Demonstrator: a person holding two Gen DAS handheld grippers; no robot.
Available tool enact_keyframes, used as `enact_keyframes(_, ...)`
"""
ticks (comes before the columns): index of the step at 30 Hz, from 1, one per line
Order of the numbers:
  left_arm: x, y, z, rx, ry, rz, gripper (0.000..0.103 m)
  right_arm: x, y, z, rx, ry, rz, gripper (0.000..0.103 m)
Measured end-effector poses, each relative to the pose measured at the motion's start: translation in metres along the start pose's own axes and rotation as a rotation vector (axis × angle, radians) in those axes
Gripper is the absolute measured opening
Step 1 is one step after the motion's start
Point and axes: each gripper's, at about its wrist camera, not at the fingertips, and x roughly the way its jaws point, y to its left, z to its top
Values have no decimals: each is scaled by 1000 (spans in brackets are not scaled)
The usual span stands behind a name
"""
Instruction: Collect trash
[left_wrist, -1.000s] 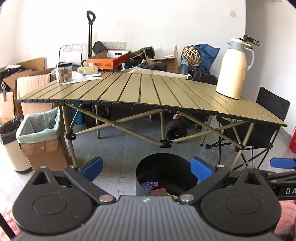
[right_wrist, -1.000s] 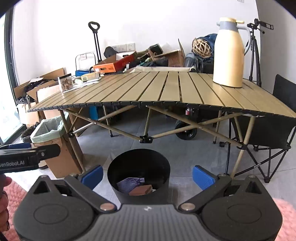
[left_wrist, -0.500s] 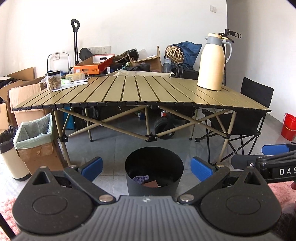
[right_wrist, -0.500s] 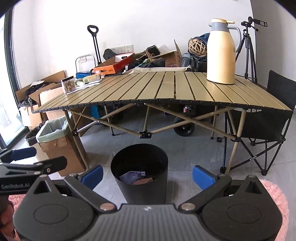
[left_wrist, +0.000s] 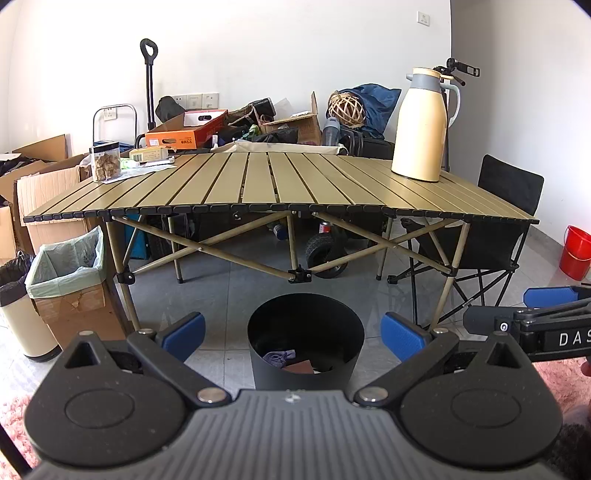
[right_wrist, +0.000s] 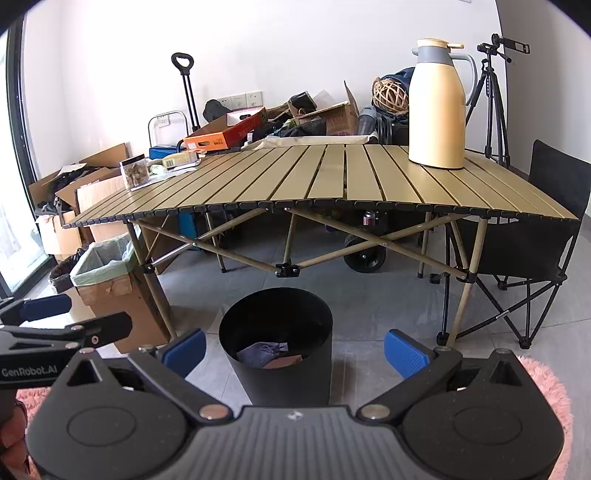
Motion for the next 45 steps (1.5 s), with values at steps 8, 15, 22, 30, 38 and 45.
enact_keyframes(8,-1,0,1,2,1,3,103,-1,1,-1,1,-2,-1,103)
enact_keyframes(15,-2,0,1,1,-1,1,103,-1,1,-1,0,-4,-1,103)
enact_keyframes(22,-2,0,1,1,-2,2,103,-1,1,-1,0,-4,-1,103)
enact_keyframes(30,-4,1,3,3,-6,7,103,-1,2,0,0,-4,-1,103)
enact_keyframes(38,-7,1,4,-5,-3,2,103,-1,2,-1,-1,-5,-2,103)
enact_keyframes(45,-7,2,4,-10,11,-2,103,-1,2,-1,-1,-5,-2,103)
